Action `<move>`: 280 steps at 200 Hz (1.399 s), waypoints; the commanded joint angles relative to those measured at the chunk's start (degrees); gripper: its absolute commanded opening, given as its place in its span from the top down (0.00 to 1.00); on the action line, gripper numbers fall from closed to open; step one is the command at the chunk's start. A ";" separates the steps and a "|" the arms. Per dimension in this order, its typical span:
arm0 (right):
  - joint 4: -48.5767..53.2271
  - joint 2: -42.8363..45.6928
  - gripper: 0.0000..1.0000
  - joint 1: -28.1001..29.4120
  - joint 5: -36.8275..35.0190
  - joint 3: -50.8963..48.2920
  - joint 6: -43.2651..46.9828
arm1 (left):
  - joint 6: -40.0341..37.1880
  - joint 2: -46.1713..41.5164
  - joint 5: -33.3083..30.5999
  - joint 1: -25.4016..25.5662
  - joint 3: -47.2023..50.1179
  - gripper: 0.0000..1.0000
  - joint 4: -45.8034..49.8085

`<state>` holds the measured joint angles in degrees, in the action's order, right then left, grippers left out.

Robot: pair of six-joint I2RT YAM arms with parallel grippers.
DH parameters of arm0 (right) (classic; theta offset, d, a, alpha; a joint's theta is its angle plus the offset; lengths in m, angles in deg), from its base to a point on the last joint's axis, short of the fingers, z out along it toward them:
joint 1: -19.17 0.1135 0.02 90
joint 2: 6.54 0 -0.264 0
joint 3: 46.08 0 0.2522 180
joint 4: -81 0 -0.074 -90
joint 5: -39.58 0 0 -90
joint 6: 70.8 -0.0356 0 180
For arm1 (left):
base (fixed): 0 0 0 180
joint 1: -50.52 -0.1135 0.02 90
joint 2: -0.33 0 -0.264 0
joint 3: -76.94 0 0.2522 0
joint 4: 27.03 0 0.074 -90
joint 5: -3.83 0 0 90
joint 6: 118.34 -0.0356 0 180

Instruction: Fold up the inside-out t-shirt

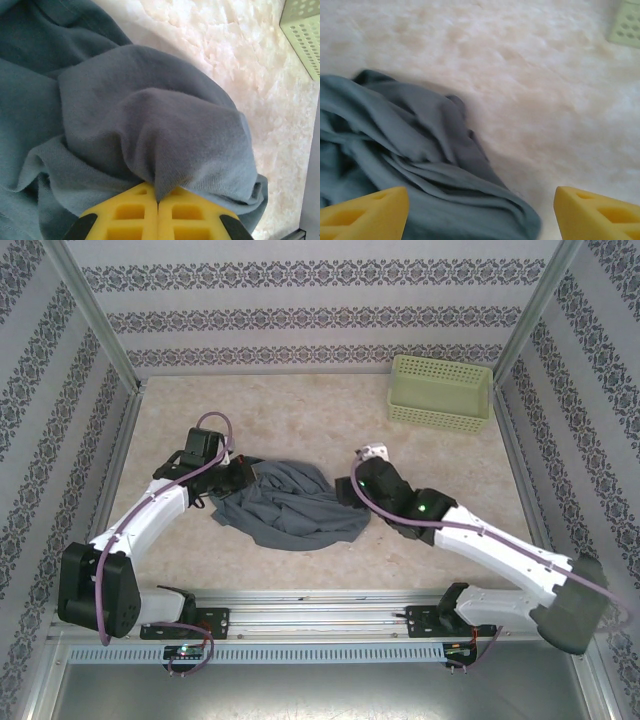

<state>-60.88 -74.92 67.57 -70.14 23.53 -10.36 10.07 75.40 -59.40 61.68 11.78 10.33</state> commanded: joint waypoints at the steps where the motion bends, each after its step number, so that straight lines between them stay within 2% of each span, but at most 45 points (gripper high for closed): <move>1: 2.54 -8.24 0.25 1.01 6.57 7.78 1.38 | -0.98 -0.87 2.06 0.14 0.88 1.00 -3.00; 48: -0.99 -24.12 0.26 3.43 13.99 13.32 1.14 | -3.08 -0.19 0.89 -0.09 -0.05 1.00 -0.73; 76: -0.69 -30.19 0.26 3.89 13.91 15.07 1.62 | -3.96 -0.01 0.89 -0.59 -1.09 1.00 0.18; 103: 1.52 -35.12 0.25 3.65 8.98 17.31 1.83 | -3.04 0.08 1.49 -0.62 -1.33 1.00 -0.57; 108: 1.62 -35.76 0.27 3.63 8.86 17.73 2.12 | -2.92 0.11 1.41 -0.76 -1.57 1.00 -0.42; 114: 1.79 -36.32 0.33 3.62 8.92 18.17 2.57 | -2.91 0.32 1.23 -0.89 -2.06 1.00 -0.03; 125: 2.30 -36.82 0.52 3.63 9.38 19.02 3.08 | -2.91 0.64 0.69 -1.36 -3.39 1.00 1.01; 140: 1.50 -34.78 0.81 4.27 9.27 18.35 3.83 | -2.82 1.03 -0.88 -2.37 -5.29 1.00 2.66; 154: -0.06 -30.11 1.00 4.96 8.73 16.17 4.78 | -2.34 1.92 -3.63 -3.73 -7.34 1.00 5.30; 172: -3.89 -20.51 1.00 6.03 8.82 11.62 6.78 | -1.14 3.40 -7.78 -7.30 -10.17 1.00 9.57; 197: -9.46 -7.37 1.00 4.91 12.59 5.05 5.52 | 0.78 4.42 -10.22 -13.91 -11.27 1.00 8.72; 211: -12.90 -1.51 1.00 2.22 18.16 1.04 3.19 | 0.74 6.19 -10.21 -15.62 -13.37 1.00 9.62; 222: -15.44 1.51 1.00 1.24 19.45 -2.08 2.30 | 0.69 7.35 -10.31 -15.76 -14.52 1.00 9.90; 240: -17.40 3.23 1.00 1.05 17.46 -6.79 1.39 | 0.33 8.80 -9.66 -15.62 -14.53 1.00 9.84; 264: -19.69 0.84 1.00 0.94 16.09 -12.49 -1.80 | -3.04 9.50 -8.33 -13.47 -13.19 1.00 11.00; 280: -22.20 -2.61 1.00 2.20 15.85 -15.03 -3.78 | -5.21 9.01 -8.66 -9.23 -12.17 0.85 12.79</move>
<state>-79.46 -73.82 68.81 -52.90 12.45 -9.79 8.68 84.44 -64.93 48.41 -1.51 19.81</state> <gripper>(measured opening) 0.047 0.068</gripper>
